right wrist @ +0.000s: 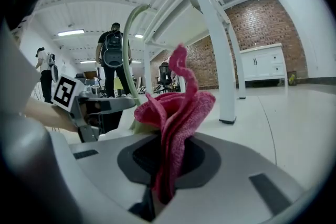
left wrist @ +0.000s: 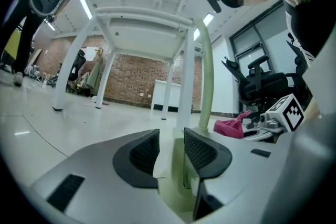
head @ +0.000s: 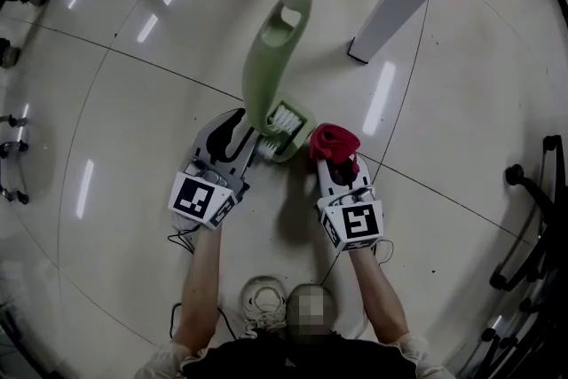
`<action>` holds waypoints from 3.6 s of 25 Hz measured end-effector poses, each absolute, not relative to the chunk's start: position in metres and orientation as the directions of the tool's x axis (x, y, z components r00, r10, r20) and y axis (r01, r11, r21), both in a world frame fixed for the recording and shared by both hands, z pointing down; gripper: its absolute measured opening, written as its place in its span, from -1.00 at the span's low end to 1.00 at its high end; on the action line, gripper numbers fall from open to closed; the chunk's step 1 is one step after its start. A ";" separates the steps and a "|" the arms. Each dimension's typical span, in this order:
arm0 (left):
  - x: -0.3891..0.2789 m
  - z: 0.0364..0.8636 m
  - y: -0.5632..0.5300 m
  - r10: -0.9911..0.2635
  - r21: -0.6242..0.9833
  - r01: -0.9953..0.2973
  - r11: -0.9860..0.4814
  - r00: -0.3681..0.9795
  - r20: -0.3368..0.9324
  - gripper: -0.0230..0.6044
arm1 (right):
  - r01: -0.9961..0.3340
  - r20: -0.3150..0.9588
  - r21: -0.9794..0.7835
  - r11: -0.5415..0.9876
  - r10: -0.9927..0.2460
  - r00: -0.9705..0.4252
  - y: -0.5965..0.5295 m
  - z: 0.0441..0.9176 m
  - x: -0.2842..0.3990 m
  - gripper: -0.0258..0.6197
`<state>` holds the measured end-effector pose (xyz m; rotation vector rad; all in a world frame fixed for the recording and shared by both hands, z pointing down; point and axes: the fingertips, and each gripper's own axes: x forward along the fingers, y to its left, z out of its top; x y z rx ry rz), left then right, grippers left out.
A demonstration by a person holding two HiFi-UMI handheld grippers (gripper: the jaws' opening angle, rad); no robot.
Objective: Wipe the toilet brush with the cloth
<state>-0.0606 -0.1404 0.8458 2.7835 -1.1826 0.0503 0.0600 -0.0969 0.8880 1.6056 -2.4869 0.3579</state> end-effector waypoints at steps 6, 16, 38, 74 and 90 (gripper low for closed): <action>-0.044 0.866 -0.140 -0.641 0.096 -0.654 -0.750 0.755 0.138 -0.50 | -0.885 0.270 -0.139 0.444 -0.843 -0.466 -0.079 0.887 0.037 -0.82; -0.044 0.869 -0.124 -0.652 0.068 -0.670 -0.740 0.738 0.172 -0.64 | -0.905 0.287 -0.104 0.412 -0.859 -0.424 -0.096 0.889 0.050 -0.82; -0.028 0.856 -0.109 -0.472 0.163 -0.483 -0.860 0.876 0.101 0.20 | -0.888 0.257 -0.065 0.455 -0.852 -0.456 -0.095 0.867 0.067 -0.82; 0.006 0.825 -0.084 -0.405 0.175 -0.410 -0.895 0.912 0.066 0.22 | -0.956 0.105 -0.001 0.294 -0.950 -0.293 -0.168 0.827 0.127 -0.82; 0.006 0.825 -0.088 -0.416 0.169 -0.424 -0.890 0.905 0.083 0.22 | -0.900 0.216 -0.048 0.434 -0.875 -0.434 -0.158 0.867 0.071 -0.82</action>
